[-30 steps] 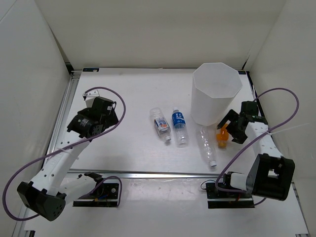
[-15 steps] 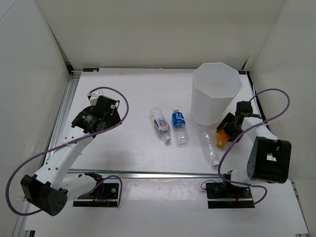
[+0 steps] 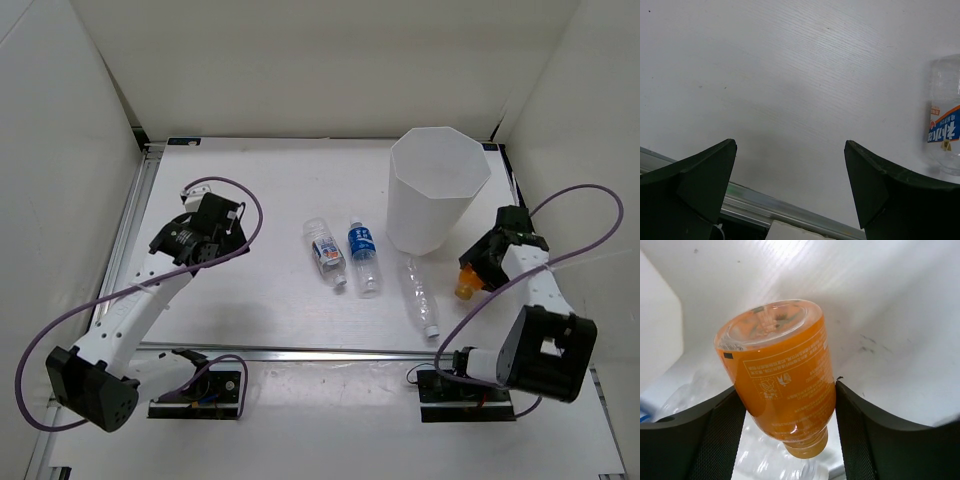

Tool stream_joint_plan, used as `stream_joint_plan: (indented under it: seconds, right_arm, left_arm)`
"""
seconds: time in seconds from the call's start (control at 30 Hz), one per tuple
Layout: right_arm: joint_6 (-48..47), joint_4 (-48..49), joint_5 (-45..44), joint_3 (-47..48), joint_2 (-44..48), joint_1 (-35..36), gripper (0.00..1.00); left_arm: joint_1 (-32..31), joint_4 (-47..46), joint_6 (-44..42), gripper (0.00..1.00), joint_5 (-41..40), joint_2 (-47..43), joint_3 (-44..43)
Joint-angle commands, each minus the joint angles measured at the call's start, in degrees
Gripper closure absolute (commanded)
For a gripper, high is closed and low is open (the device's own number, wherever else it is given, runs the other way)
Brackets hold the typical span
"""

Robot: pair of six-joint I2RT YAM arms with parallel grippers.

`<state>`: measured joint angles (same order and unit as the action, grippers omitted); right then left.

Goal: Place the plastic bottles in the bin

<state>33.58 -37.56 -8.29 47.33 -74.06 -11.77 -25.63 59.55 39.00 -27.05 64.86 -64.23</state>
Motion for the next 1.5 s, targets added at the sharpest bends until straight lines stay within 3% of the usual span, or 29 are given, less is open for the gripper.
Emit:
stream_joint_plan:
  seconds: [0.0,0.13,0.3,0.43,0.6,0.63,0.67,0.73,0.83,1.0,1.2,1.33,1.47]
  right_arm:
    - [4.99,-8.57,-4.63,6.18,6.55,0.51,0.98]
    - [10.61,-15.52,-1.56,18.91,11.13,1.93,1.0]
    - [10.02,-11.14,6.87,40.67,10.0,2.45,1.0]
    - [6.24,-7.19,12.74,54.4,-2.01,3.94,1.0]
    - [5.7,-5.42,19.28,65.16,-14.08,5.0,0.89]
    - [5.7,-5.42,20.24,65.17,-16.18,5.0,0.86]
    - [5.7,-5.42,21.03,65.17,-16.81,5.7,0.66]
    - [3.86,-5.42,21.74,63.95,-18.04,7.19,0.65]
    - [2.36,-5.42,22.01,62.8,-18.66,8.25,0.37]
    - [1.84,-6.03,20.61,61.05,-14.9,8.25,0.0]
    - [0.79,-7.97,9.81,50.08,0.45,8.87,0.0]
    - [-4.65,-6.65,9.78,35.67,11.55,9.92,0.0]
    - [-7.74,-8.05,9.79,15.84,23.51,15.71,0.0]
  left_arm:
    - [-0.12,0.04,0.72,0.0,0.5,0.88,-2.56]
    - [-0.12,0.04,0.2,0.0,0.5,1.58,-3.79]
    - [-0.12,0.57,-1.03,0.0,0.5,4.13,-5.9]
    - [-0.12,-0.22,-1.03,0.0,0.5,4.75,-6.43]
    - [-0.12,-0.75,0.01,0.0,1.55,6.42,-8.55]
    - [-0.12,-0.75,0.72,0.0,1.04,6.94,-8.55]
    - [-0.12,-0.75,1.33,0.0,1.03,6.95,-9.07]
    - [-0.12,-1.8,2.57,0.0,1.03,6.95,-9.07]
    - [-0.12,-4.79,2.57,0.0,3.83,4.84,-8.28]
    - [-0.12,-6.73,2.57,0.0,5.78,2.73,-5.48]
    - [-0.12,-7.87,2.04,0.0,6.91,1.67,-3.62]
    - [-0.12,-7.87,1.51,0.0,6.92,2.19,-3.1]
    - [-0.12,-9.53,-0.42,0.0,7.45,2.73,-3.1]
